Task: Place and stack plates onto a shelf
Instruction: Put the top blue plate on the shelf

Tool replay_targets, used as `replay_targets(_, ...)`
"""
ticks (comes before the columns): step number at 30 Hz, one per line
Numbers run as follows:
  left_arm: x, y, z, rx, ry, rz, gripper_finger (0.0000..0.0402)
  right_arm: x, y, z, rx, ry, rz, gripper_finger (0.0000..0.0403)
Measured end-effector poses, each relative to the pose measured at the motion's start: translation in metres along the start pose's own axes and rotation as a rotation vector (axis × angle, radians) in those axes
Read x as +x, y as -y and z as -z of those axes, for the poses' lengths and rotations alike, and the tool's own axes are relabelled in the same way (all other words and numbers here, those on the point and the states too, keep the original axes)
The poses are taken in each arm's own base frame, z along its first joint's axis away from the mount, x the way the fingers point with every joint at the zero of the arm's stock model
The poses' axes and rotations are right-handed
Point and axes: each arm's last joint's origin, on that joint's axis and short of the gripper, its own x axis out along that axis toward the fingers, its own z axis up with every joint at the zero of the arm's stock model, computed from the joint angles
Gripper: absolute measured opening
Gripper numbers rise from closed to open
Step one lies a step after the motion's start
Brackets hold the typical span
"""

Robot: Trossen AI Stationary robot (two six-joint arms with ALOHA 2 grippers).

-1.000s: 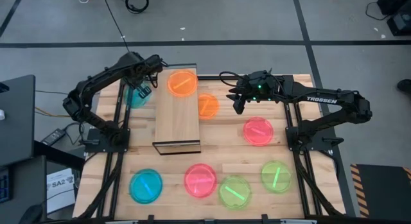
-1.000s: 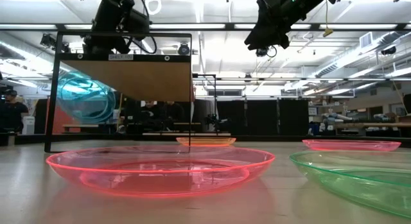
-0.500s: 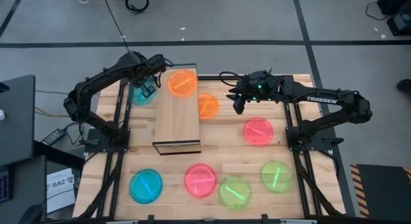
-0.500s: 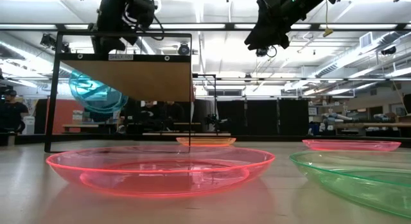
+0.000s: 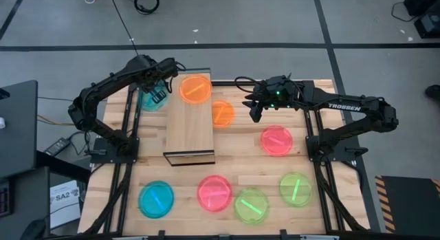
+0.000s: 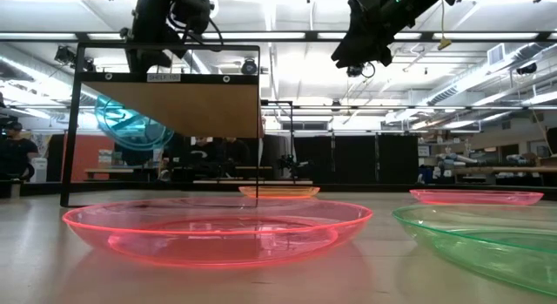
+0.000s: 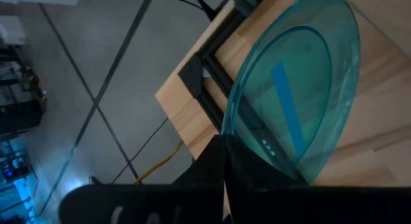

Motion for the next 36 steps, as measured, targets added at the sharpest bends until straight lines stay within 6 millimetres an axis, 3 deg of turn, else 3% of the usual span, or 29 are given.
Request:
replay_targets(24,0.003,-0.008,0.0,-0.02,0.006,-0.107,0.0002,0.0,0.0,0.0,0.0,0.0,0.0,0.0139)
replay_targets(36,-0.007,-0.015,0.011,-0.047,0.047,-0.096,0.0002,0.0,0.0,0.0,0.0,0.0,0.0,0.0139)
